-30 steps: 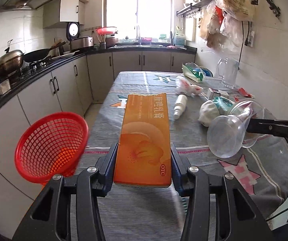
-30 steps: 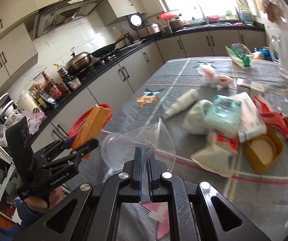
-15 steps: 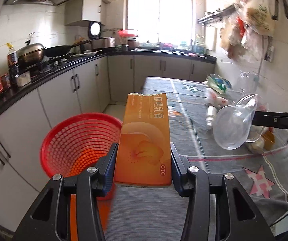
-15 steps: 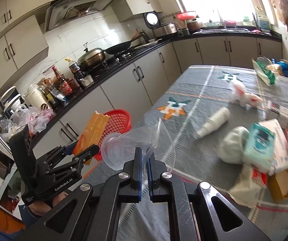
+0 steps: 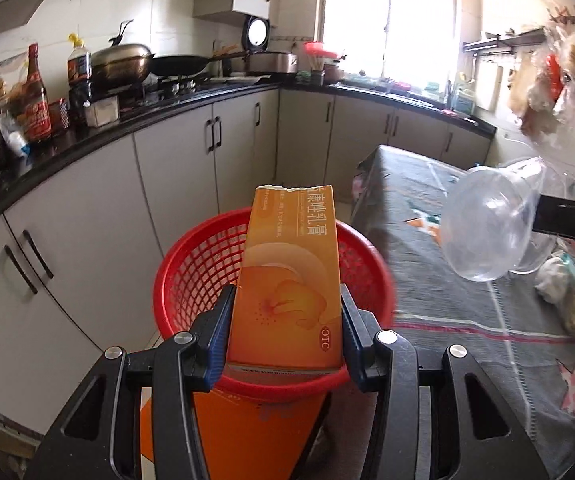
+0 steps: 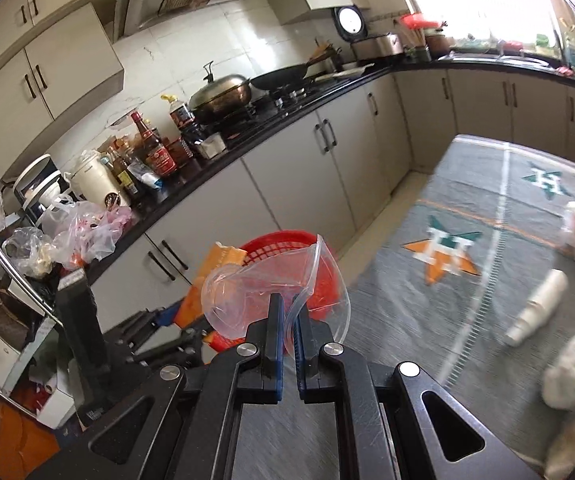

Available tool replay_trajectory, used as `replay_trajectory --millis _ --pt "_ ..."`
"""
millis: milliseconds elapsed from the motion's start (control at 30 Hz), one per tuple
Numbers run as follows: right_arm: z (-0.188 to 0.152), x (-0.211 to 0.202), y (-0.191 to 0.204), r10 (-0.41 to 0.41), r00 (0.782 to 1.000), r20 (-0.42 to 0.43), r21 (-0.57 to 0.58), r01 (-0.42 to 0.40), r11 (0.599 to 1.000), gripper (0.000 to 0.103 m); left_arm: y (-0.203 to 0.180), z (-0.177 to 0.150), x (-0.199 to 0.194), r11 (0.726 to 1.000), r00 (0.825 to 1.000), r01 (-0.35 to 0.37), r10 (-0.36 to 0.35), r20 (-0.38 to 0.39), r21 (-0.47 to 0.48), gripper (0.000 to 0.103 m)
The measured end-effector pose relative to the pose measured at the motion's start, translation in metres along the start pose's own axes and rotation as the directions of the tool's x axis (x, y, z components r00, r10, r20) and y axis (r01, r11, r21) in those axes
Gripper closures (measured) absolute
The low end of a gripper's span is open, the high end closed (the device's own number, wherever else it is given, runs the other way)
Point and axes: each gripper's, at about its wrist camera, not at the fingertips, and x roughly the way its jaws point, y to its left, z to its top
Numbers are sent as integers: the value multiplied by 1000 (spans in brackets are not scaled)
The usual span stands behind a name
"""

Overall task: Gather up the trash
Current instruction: 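Carry the box and cup to the red basket and release both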

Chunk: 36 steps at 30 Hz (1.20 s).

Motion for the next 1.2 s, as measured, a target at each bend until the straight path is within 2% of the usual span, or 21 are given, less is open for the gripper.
replay_trajectory --millis 267,600,700,767,833,1033,1200 --pt "16 65 9 -23 998 -64 -2 23 1000 97 21 1 28 999 999 -7 5 -46 -44 57" --pt "19 103 4 -26 993 -115 29 30 999 96 32 0 35 998 999 0 -4 -53 -62 54" --pt "18 105 4 -19 992 -125 32 23 999 93 33 0 32 997 999 6 -9 -49 -71 54" --pt "18 103 4 -15 992 -124 32 20 999 78 32 -1 29 997 999 9 -13 -46 -71 53" --pt "18 101 5 -17 993 -114 31 21 999 72 31 -1 26 998 999 10 -13 -43 -70 52" --pt "15 84 0 -10 996 -94 43 14 999 72 20 -3 12 997 999 29 -30 -23 -67 49" --pt "4 62 -8 -21 997 -72 56 25 998 66 -2 -8 -1 998 999 54 -54 -6 -45 45"
